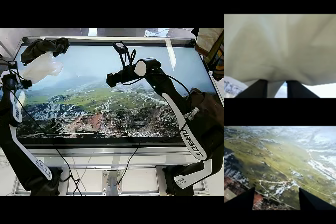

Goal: Fold the shirts.

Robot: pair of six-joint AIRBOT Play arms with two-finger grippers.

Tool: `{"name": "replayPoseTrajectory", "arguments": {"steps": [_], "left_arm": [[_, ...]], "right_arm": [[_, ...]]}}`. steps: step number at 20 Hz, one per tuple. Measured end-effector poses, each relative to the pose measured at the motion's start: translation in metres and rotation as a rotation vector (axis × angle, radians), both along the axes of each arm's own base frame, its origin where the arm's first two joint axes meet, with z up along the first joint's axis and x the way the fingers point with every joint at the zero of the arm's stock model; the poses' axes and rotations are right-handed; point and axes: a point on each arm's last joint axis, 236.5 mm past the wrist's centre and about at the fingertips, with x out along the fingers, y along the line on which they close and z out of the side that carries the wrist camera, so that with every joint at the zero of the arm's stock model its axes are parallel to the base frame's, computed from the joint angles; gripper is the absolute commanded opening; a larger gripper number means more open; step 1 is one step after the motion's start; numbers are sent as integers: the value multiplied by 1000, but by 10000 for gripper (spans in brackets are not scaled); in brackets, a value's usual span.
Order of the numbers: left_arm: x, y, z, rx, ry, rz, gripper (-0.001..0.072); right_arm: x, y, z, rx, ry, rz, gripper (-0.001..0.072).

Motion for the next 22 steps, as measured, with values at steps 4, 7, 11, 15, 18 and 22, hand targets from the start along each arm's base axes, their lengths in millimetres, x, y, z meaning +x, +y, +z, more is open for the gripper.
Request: {"name": "replayPoseTrajectory", "arguments": {"steps": [4, 7, 11, 15, 18, 22], "left_arm": [[1, -4, -5, -29, -5, 5, 14], [5, -13, -5, -61, -17, 4, 13], [2, -60, -1, -126, 80, -78, 12], [20, -168, 31, -349, 49, -221, 12], [35, -265, 83, -504, -30, -392, 11], [0, -410, 133, -685, 37, -653, 11]], "right_arm": [[0, 0, 0, -1, -2, -1, 615], [1, -1, 0, -7, -6, -1, 608], [5, -3, 1, -15, -26, -6, 608], [14, -6, 5, -27, -73, -15, 607], [26, -15, 9, -62, -130, -26, 539], [37, -20, 14, -89, -192, -35, 540]]}}
